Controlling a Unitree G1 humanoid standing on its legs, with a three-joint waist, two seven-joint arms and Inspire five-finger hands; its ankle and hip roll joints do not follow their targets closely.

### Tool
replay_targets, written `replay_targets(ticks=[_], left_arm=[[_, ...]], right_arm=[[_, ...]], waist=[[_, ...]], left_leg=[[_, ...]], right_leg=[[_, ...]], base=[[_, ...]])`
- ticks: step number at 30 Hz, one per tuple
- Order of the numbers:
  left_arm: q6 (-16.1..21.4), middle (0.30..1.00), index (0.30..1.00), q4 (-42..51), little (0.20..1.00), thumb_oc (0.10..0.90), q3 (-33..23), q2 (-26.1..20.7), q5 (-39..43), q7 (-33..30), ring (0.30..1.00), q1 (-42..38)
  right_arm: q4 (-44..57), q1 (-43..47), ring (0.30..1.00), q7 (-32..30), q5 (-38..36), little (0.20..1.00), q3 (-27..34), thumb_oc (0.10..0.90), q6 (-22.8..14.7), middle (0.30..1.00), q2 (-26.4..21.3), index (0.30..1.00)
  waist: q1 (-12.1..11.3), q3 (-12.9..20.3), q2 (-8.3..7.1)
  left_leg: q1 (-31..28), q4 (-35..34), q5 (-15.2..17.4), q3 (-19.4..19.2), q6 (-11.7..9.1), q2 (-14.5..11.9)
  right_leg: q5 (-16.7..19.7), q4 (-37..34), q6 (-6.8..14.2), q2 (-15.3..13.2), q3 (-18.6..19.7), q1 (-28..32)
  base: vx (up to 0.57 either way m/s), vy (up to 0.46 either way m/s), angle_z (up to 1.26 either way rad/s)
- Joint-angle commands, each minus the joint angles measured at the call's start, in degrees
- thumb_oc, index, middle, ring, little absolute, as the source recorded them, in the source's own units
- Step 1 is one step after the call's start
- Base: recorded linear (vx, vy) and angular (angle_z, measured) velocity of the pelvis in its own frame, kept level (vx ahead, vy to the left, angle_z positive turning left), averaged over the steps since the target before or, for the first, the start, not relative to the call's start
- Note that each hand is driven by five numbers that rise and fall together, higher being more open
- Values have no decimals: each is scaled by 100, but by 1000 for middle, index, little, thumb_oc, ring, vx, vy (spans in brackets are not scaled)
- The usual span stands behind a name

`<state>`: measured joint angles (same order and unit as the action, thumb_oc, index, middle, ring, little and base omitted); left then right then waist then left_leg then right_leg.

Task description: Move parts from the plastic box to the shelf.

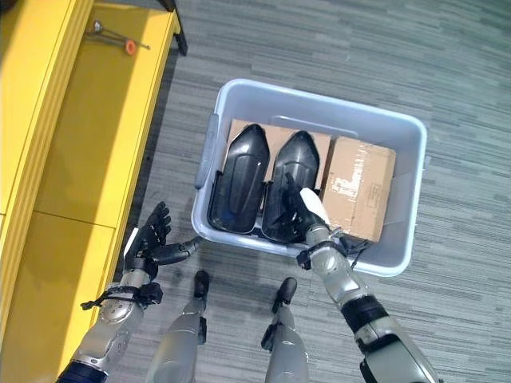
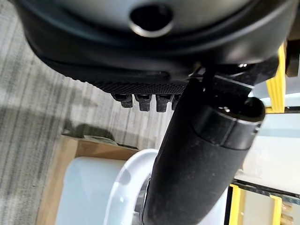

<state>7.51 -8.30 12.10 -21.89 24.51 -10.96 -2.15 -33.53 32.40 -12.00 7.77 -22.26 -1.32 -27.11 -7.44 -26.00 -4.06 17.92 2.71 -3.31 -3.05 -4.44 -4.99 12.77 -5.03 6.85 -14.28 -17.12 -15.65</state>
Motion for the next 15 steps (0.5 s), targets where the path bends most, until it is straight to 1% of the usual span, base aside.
replay_targets(ticks=[1, 5, 7, 9, 11, 15], left_arm=[[582, 1000, 1000, 745, 1000, 900, 70, -191, 172, -44, 1000, 8], [589, 1000, 1000, 762, 1000, 900, 146, -207, 210, 11, 1000, -12], [597, 1000, 1000, 771, 1000, 900, 198, -234, 234, 17, 1000, -43], [607, 1000, 1000, 755, 1000, 900, 214, -232, 252, 16, 1000, -76], [607, 1000, 1000, 736, 1000, 900, 237, -214, 259, 3, 1000, -109], [601, 1000, 1000, 668, 1000, 900, 200, -207, 247, -41, 1000, -131]], right_arm=[[144, 560, 1000, -423, -136, 1000, -25, 900, -262, 1000, -260, 1000], [-456, 882, 1000, -465, -375, 1000, -27, 900, -248, 1000, -230, 1000], [-1108, 1304, 1000, -465, -593, 1000, -112, 900, -263, 1000, -223, 1000], [-1383, 1493, 1000, -488, -666, 1000, -119, 900, -246, 1000, -256, 1000], [-1414, 1574, 1000, -514, -757, 1000, -115, 900, -252, 1000, -261, 1000], [-932, 1400, 1000, -525, -828, 1000, -28, 900, -282, 1000, -304, 1000]], waist=[[-83, 348, -30], [-130, 345, -6], [-188, 356, 30], [-208, 381, 37], [-202, 386, 50], [-154, 404, 18]], left_leg=[[174, -28, -245, -83, 46, -245], [183, -83, -277, -54, 35, -237], [151, -144, -293, -59, 41, -235], [138, -171, -304, -56, 34, -227], [122, -170, -300, -60, 35, -221], [93, -190, -291, -44, 40, -220]], right_leg=[[-192, 576, 493, -604, -22, 340], [-200, 556, 486, -588, -46, 338], [-183, 515, 487, -583, -48, 345], [-173, 498, 492, -583, -53, 341], [-194, 511, 486, -580, -54, 348], [-201, 506, 486, -575, -29, 348]], base=[[-13, 4, 9], [0, 0, 0], [0, 0, 0], [0, 0, 0], [0, 0, 0], [0, 0, 0]])
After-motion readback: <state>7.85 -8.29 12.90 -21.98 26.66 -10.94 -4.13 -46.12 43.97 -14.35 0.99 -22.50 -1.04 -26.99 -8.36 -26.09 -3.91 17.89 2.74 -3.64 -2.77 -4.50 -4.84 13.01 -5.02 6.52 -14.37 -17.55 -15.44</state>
